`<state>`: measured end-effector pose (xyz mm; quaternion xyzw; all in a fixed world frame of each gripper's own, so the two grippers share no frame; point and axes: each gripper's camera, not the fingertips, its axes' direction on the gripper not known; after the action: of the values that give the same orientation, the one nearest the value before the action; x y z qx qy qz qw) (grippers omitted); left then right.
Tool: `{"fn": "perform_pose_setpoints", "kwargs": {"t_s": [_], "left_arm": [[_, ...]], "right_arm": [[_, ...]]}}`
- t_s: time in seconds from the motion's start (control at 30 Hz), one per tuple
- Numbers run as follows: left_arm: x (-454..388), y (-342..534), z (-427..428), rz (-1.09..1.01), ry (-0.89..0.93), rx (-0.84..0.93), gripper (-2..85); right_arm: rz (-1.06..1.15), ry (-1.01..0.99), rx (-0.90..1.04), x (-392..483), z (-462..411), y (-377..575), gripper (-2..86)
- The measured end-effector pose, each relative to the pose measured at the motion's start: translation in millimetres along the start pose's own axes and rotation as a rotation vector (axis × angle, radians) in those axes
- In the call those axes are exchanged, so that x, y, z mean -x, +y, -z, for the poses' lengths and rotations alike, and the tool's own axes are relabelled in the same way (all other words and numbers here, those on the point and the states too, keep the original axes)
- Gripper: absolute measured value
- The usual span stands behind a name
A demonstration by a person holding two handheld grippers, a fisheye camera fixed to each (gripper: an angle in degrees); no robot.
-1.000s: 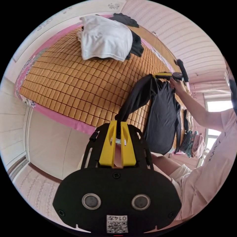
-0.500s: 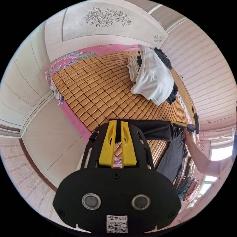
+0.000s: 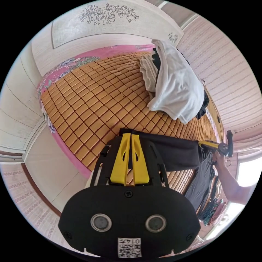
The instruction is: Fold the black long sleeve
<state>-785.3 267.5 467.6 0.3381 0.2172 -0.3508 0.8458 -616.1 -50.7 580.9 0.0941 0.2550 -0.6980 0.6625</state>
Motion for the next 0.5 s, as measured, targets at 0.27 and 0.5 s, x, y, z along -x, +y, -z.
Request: {"fn": "perform_pose_setpoints", "kwargs": {"t_s": [0.27, 0.5], "left_arm": [[-11, 5, -3, 0.047, -0.06, 0.039, 3.4], [-29, 28, -30, 0.022, -0.028, 0.163, 2.6]], "right_arm": [[-0.091, -0.037, -0.124, -15, 25, 44, 0.8], [-0.197, 0.016, 0.005, -44, 5, 82, 6.2]]}}
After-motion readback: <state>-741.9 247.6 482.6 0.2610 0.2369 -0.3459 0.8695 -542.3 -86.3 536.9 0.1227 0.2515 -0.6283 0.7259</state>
